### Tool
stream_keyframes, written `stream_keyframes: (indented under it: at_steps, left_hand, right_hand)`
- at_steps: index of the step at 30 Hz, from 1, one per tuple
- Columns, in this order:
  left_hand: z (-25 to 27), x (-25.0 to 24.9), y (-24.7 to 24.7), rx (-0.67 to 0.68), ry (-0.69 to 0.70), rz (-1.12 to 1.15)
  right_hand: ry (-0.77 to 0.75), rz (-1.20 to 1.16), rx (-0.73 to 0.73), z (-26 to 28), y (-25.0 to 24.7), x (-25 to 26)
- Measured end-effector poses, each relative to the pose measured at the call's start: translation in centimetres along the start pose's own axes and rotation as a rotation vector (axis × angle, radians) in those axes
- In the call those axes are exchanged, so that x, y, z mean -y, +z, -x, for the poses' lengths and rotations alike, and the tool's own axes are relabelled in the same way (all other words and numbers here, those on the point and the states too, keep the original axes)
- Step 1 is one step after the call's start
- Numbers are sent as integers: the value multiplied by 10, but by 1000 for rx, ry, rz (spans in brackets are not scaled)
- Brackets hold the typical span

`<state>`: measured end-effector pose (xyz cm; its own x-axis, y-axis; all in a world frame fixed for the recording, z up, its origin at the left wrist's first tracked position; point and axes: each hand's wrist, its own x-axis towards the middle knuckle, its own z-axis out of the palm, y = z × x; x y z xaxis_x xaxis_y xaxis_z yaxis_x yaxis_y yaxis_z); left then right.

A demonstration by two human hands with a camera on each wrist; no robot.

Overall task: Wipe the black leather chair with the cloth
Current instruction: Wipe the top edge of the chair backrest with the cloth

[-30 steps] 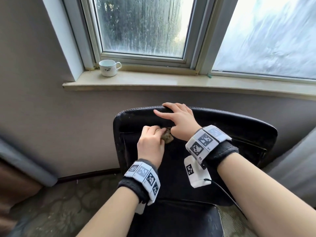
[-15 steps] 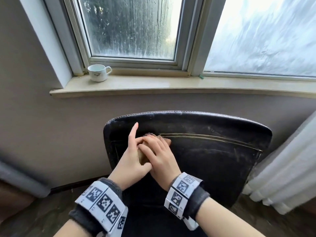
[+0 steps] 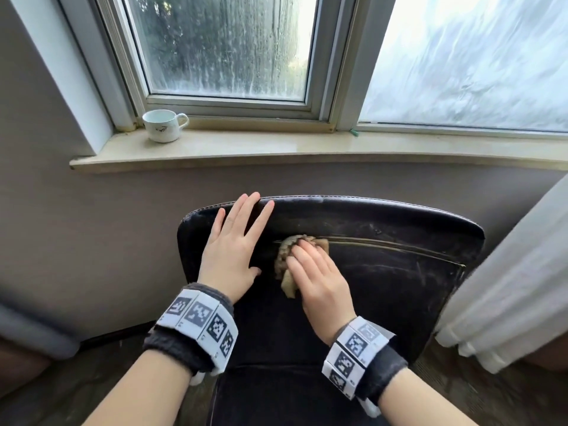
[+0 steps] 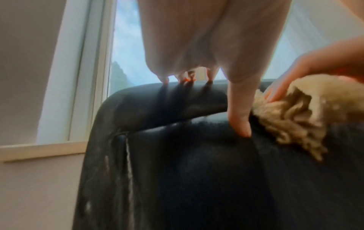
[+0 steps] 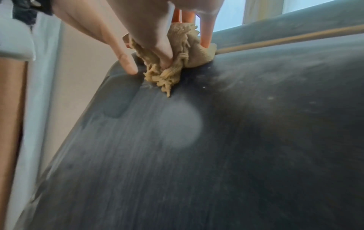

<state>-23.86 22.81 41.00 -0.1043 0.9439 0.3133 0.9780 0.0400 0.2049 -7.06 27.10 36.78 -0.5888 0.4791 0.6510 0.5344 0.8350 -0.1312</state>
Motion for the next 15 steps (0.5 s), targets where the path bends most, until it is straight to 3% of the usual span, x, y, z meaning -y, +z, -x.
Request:
stream_keyframes:
  at_steps: [4, 6, 8, 11, 15]
  left_hand:
    - [-3, -12, 18, -51, -73, -94]
    - [-3, -14, 26, -147, -102, -119]
    - [-5, -13, 30, -210, -106, -136]
    - [-9, -10, 28, -172, -103, -153]
    - [-11, -16, 28, -123, -104, -171]
  right_hand:
    - [173, -75, -105, -5, -12, 12]
    - [168, -105, -138, -21, -4, 28]
    - [130, -56, -65, -32, 3, 39]
    - [66, 60, 54, -27, -3, 21]
    - [189, 120, 110, -12, -29, -5]
